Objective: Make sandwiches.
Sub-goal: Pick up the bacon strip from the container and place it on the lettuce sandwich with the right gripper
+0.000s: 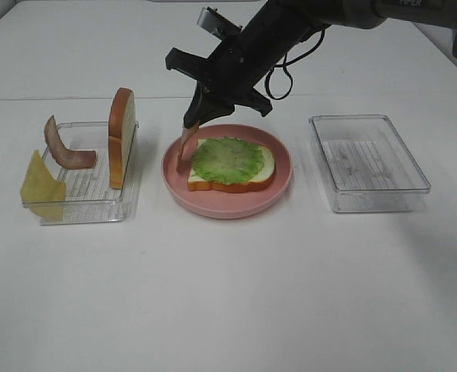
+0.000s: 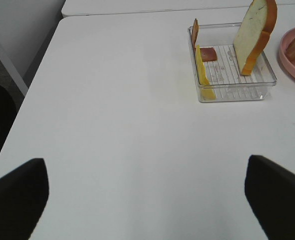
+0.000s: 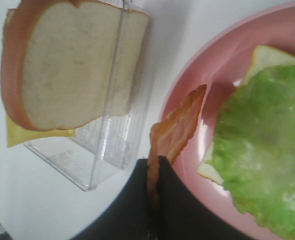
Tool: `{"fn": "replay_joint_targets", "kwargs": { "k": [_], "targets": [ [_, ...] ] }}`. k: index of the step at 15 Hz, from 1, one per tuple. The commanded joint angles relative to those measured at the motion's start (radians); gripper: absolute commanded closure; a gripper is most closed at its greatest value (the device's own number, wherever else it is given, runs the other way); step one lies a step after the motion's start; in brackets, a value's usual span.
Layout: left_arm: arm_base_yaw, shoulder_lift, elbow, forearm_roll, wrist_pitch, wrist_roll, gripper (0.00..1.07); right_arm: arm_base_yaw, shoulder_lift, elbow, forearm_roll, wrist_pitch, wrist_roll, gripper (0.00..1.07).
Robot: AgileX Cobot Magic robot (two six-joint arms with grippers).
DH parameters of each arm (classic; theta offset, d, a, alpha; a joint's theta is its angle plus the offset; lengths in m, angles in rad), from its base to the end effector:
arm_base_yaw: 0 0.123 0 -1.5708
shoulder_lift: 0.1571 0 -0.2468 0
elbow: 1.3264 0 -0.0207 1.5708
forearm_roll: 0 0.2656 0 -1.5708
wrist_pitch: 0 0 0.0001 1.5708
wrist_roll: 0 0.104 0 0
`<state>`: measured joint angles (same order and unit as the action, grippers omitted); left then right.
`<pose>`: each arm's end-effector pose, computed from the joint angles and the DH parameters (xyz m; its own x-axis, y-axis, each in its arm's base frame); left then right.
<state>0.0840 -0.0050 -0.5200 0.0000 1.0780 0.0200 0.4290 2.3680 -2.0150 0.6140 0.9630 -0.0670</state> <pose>0.0542 0.0046 0.2832 -0.4491 -0.0177 -0.8933 -0.0749 0.9970 0.0179 0.4360 0.2536 0.1330 -0.9529 -0.1351 -0.2715 -0.2668 0.7990 0.5389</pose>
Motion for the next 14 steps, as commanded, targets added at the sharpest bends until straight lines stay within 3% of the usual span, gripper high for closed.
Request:
{"fn": "replay_joint_targets", "kwargs": {
  "k": [1,4,7,13,14],
  "targets": [
    [-0.003,-0.014,0.003,0.0,-0.003,0.001,0.07,-0.025,-0.005,-0.012,-0.18,0.047,0.067,1.07],
    [-0.003,-0.014,0.003,0.0,-0.003,0.001,0.07,-0.037,-0.005,-0.012,-0.249,0.06,0.083,1.07],
    [-0.003,-0.014,0.003,0.0,-0.003,0.001,0.07,-0.037,-0.005,-0.012,-0.401,0.071,0.132,1.07],
    [-0.003,-0.014,0.003,0.0,-0.003,0.001,0.07,-0.036,-0.005,-0.012,-0.41,0.077,0.132,1.07],
    [-0.003,-0.014,0.003,0.0,-0.003,0.001,0.07,-0.036,-0.005,-0.012,-0.41,0.088,0.131,0.93]
  ]
}}
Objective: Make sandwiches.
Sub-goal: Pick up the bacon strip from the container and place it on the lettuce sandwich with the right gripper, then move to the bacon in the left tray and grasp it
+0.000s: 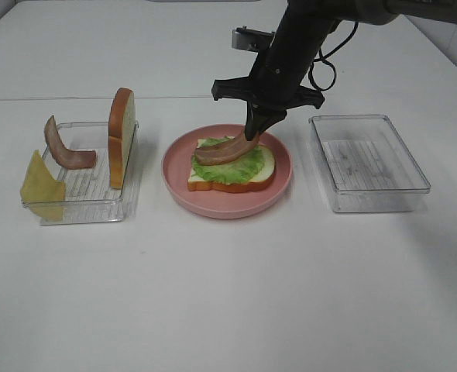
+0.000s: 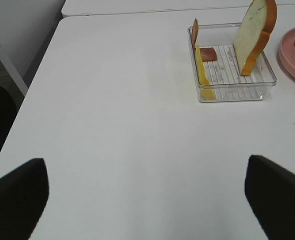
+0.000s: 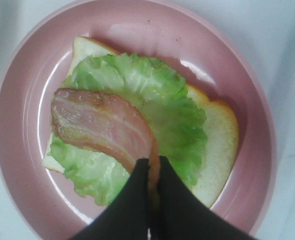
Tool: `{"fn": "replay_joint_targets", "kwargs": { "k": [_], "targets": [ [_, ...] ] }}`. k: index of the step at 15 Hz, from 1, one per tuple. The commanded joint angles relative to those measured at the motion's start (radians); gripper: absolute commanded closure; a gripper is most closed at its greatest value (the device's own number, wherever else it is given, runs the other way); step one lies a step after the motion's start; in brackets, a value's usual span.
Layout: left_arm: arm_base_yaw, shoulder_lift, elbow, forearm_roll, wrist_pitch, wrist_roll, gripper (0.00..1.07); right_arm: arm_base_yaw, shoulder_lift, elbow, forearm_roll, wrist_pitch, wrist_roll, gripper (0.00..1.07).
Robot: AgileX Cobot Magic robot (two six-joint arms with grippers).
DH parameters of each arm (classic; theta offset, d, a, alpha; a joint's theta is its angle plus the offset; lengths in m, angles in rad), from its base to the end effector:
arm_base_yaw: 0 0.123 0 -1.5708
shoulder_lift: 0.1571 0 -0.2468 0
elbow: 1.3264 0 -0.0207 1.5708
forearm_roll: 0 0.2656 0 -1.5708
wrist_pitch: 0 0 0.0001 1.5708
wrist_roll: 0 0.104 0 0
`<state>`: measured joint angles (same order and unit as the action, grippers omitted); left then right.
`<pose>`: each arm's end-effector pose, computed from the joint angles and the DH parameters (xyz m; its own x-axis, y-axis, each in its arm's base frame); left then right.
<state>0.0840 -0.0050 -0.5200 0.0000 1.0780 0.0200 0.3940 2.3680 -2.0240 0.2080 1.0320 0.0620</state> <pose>0.0542 0.0046 0.2832 -0.4491 -0.0177 -0.8933 -0.0749 0.9970 0.0179 0.4480 0.2062 0.1202 -0.9435 -0.2121 -0.2548 -0.2693 0.9385 0.2159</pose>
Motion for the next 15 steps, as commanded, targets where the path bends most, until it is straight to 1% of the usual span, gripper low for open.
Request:
{"fn": "replay_joint_targets", "kwargs": {
  "k": [1,2,3,4,8,9,10,12,13,14,15],
  "targets": [
    [-0.003,-0.014,0.003,0.0,-0.003,0.001,0.07,-0.001,-0.005,-0.002,-0.004,0.023,0.002,0.83],
    [-0.003,-0.014,0.003,0.0,-0.003,0.001,0.07,-0.001,-0.005,-0.002,-0.006,0.034,0.002,0.58],
    [-0.003,-0.014,0.003,0.0,-0.003,0.001,0.07,-0.001,-0.005,-0.002,-0.012,0.047,0.002,0.3],
    [-0.003,-0.014,0.003,0.0,-0.003,0.001,0.07,-0.001,-0.013,-0.003,-0.023,0.069,-0.004,0.08],
    [-0.003,-0.014,0.003,0.0,-0.003,0.001,0.07,-0.001,-0.076,-0.003,-0.086,0.111,0.022,0.09],
    [-0.003,-0.014,0.003,0.0,-0.003,0.001,0.07,-0.001,-0.132,-0.003,-0.15,0.156,0.053,0.09],
    [-0.003,-0.014,0.003,0.0,-0.003,0.001,0.07,-0.001,-0.145,-0.003,-0.174,0.181,0.055,0.09],
    [-0.003,-0.014,0.003,0.0,-0.003,0.001,0.07,-0.002,-0.182,-0.001,-0.301,0.299,0.07,0.09],
    [-0.003,-0.014,0.003,0.0,-0.003,0.002,0.07,-0.032,-0.212,0.012,-0.323,0.298,0.069,0.09],
    [-0.003,-0.014,0.003,0.0,-0.003,0.002,0.07,-0.074,-0.222,0.012,-0.305,0.298,0.067,0.09],
    [-0.003,-0.014,0.003,0.0,-0.003,0.002,0.07,-0.093,-0.224,0.012,-0.298,0.298,0.066,0.09]
  ]
}}
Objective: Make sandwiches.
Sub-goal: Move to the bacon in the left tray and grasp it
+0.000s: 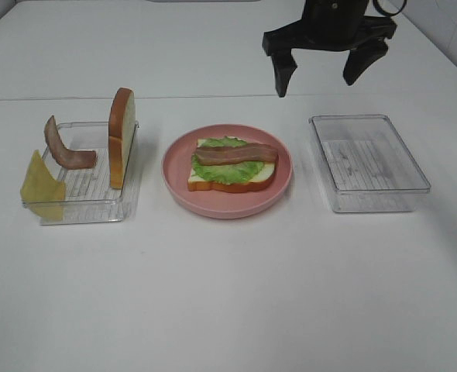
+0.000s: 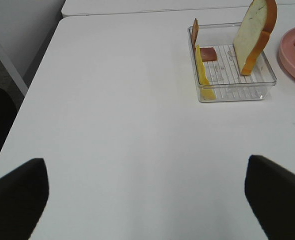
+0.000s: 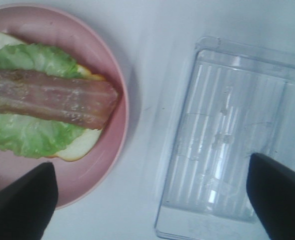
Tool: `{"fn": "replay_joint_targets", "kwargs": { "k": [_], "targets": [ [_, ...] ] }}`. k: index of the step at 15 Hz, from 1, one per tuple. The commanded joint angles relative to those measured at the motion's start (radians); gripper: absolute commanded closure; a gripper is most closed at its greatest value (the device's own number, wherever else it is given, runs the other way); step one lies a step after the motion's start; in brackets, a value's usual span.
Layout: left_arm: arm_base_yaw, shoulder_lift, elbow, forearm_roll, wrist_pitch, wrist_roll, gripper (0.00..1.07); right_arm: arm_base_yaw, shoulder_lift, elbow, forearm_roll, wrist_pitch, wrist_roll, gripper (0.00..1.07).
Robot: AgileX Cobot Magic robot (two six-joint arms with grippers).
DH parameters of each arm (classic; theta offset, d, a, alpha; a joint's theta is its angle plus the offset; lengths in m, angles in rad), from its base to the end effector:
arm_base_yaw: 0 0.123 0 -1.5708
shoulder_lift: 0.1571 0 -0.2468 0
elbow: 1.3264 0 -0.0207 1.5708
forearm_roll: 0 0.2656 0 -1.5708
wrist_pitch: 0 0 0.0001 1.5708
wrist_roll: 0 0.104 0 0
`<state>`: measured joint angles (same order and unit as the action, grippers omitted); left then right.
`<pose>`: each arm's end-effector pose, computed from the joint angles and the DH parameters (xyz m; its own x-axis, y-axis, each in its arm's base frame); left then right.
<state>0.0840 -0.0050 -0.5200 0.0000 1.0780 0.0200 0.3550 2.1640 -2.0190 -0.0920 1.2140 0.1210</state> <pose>0.0542 0.0046 0.2832 -0.4491 -0.0177 -0.8933 -0.0749 0.9970 0.0179 0.4393 0.1533 0.2099 -0.9207 -0.2471 -0.3021 -0.2417 0.9687 -0.0557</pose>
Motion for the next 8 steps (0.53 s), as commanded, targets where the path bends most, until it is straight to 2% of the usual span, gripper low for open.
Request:
{"fn": "replay_joint_targets", "kwargs": {
  "k": [1,2,3,4,5,7,8],
  "targets": [
    [-0.003,-0.014,0.003,0.0,-0.003,0.002,0.07,-0.103,-0.02,0.007,0.01,0.116,-0.005,0.09],
    [-0.003,-0.014,0.003,0.0,-0.003,0.002,0.07,-0.188,-0.018,0.017,0.048,0.116,-0.012,0.09],
    [-0.003,-0.014,0.003,0.0,-0.003,0.002,0.07,-0.229,-0.026,0.04,0.085,0.116,-0.014,0.09],
    [-0.003,-0.014,0.003,0.0,-0.003,0.002,0.07,-0.243,-0.036,0.063,0.092,0.116,-0.017,0.1],
    [-0.003,-0.014,0.003,0.0,-0.003,0.002,0.07,-0.252,-0.077,0.128,0.092,0.116,-0.033,0.1],
    [-0.003,-0.014,0.003,0.0,-0.003,0.002,0.07,-0.251,-0.258,0.401,0.092,0.113,-0.037,0.1],
    [-0.003,-0.014,0.003,0.0,-0.003,0.002,0.07,-0.251,-0.311,0.473,0.092,0.108,-0.034,0.1]
  ]
}}
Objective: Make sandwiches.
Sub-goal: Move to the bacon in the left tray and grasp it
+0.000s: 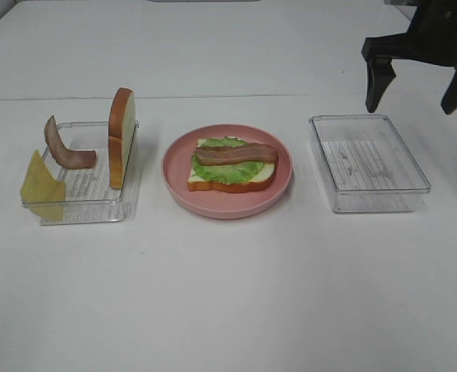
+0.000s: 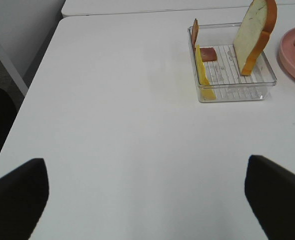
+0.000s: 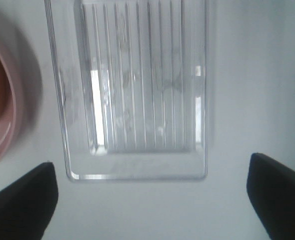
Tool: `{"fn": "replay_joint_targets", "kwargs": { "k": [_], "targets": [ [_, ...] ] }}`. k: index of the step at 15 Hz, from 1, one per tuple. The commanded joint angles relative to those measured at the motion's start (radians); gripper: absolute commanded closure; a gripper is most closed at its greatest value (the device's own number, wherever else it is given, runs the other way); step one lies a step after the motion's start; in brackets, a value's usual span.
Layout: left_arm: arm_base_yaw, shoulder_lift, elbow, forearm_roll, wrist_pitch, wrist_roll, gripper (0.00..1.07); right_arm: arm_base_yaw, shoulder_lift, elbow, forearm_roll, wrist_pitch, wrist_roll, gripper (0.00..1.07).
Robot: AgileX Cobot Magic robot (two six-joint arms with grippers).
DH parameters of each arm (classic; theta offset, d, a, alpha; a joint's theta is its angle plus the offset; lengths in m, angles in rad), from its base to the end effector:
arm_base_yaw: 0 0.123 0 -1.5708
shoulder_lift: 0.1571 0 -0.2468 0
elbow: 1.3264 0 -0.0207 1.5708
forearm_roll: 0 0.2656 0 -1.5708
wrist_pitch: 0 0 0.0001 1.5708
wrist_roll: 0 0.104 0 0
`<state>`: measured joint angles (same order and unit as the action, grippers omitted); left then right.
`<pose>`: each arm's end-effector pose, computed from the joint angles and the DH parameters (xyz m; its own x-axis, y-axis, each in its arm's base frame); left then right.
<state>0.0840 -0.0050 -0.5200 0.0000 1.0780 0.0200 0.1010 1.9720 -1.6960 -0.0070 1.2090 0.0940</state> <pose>0.0542 0.0046 0.2832 -0.4491 -0.0177 -0.8933 -0.0749 0.9970 0.0179 0.4113 0.0410 0.2004 -0.9850 -0.0080 -0.1721 -0.0097 0.9999 0.0093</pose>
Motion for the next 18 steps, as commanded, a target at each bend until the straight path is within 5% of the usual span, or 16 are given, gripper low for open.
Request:
{"fn": "replay_joint_targets", "kwargs": {
  "k": [1,3,7,8,11,18],
  "targets": [
    [-0.003,-0.014,0.003,0.0,-0.003,0.002,0.07,0.003,-0.294,0.346,-0.005,0.058,0.015,0.1],
    [-0.003,-0.014,0.003,0.0,-0.003,0.002,0.07,0.003,-0.569,0.626,0.014,-0.056,0.037,0.1],
    [-0.003,-0.014,0.003,0.0,-0.003,0.002,0.07,0.003,-1.065,0.956,0.023,-0.091,0.042,0.11],
    [-0.003,-0.014,0.003,0.0,-0.003,0.002,0.07,0.003,-1.327,1.061,0.022,-0.093,0.042,0.11],
    [-0.003,-0.014,0.003,0.0,-0.003,0.002,0.07,0.003,-1.665,1.168,0.016,-0.093,0.009,0.11],
    [-0.003,-0.014,0.003,0.0,-0.003,0.002,0.07,0.003,-2.007,1.245,0.021,-0.109,-0.072,0.11]
  ]
}}
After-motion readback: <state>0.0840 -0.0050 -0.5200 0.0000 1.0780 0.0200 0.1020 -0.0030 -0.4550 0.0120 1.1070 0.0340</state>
